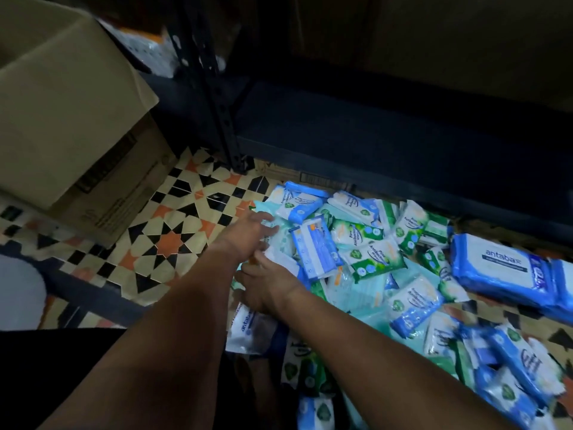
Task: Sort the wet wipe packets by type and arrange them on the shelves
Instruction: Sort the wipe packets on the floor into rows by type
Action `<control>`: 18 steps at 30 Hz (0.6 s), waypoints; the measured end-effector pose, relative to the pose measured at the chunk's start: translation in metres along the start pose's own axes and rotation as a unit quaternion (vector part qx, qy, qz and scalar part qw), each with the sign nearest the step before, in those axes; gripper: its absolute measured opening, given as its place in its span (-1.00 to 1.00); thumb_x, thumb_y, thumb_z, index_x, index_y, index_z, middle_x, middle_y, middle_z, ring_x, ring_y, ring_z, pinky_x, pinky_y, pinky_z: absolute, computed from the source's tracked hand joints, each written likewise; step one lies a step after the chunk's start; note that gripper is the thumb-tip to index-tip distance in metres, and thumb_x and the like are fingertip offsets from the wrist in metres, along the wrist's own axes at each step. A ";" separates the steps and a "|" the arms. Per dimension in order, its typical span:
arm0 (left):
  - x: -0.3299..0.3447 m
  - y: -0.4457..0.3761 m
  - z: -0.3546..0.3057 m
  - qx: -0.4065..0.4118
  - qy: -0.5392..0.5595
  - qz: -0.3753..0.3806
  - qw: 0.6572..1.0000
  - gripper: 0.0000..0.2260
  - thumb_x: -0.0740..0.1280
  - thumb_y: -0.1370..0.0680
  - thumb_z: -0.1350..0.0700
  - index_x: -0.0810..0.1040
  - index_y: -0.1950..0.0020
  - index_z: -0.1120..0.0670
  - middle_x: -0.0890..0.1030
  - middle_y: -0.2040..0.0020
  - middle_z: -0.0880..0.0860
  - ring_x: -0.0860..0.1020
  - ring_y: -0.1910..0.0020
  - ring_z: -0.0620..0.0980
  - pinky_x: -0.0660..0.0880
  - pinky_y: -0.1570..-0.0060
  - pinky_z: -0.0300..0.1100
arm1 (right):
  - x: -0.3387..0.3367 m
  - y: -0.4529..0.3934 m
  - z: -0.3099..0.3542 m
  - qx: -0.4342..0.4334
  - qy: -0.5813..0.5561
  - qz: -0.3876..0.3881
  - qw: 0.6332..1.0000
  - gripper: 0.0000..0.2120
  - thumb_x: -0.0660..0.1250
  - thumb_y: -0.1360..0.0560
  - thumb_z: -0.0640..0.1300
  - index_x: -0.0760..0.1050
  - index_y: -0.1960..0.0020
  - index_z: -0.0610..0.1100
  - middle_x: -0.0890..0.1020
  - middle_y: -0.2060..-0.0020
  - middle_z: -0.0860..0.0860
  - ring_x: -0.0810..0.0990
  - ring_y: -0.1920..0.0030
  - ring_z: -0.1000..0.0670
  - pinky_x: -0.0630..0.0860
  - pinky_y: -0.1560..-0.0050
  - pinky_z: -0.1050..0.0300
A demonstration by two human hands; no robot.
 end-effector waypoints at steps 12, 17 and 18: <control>-0.041 0.014 -0.016 0.029 0.044 -0.210 0.976 -0.76 0.41 -0.54 0.14 0.66 -0.21 0.09 0.67 -0.11 0.13 0.62 -0.07 0.18 0.60 0.00 0.04 | -0.049 0.117 -0.063 0.055 -0.100 -0.280 0.953 -0.63 0.48 -0.27 -0.29 0.60 -0.03 0.00 0.61 0.20 0.02 0.55 0.07 -0.12 0.27 0.00 -0.03; -0.064 0.010 -0.070 0.107 0.002 -0.335 0.936 -0.68 0.27 -0.64 0.02 0.54 -0.37 0.06 0.61 -0.23 0.08 0.55 -0.20 0.16 0.50 -0.18 0.08 | -0.022 0.199 -0.107 0.164 -0.092 -0.269 0.945 -0.49 0.43 -0.21 -0.26 0.51 -0.14 -0.02 0.57 -0.01 0.01 0.52 -0.04 -0.12 0.29 -0.04 -0.06; -0.066 0.004 -0.083 0.113 0.000 -0.336 0.935 -0.67 0.25 -0.64 0.00 0.54 -0.37 0.06 0.61 -0.25 0.07 0.54 -0.23 0.15 0.47 -0.21 0.06 | -0.012 0.218 -0.115 0.202 -0.096 -0.265 0.938 -0.49 0.43 -0.20 -0.25 0.52 -0.14 -0.03 0.57 -0.01 0.01 0.53 -0.03 -0.13 0.30 -0.04 -0.06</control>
Point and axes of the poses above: each hand's wrist, its own y-axis away from the middle knuckle, its own x-axis out of the palm, z = x × y, the point moved 6 cm from there along -y, towards the middle knuckle
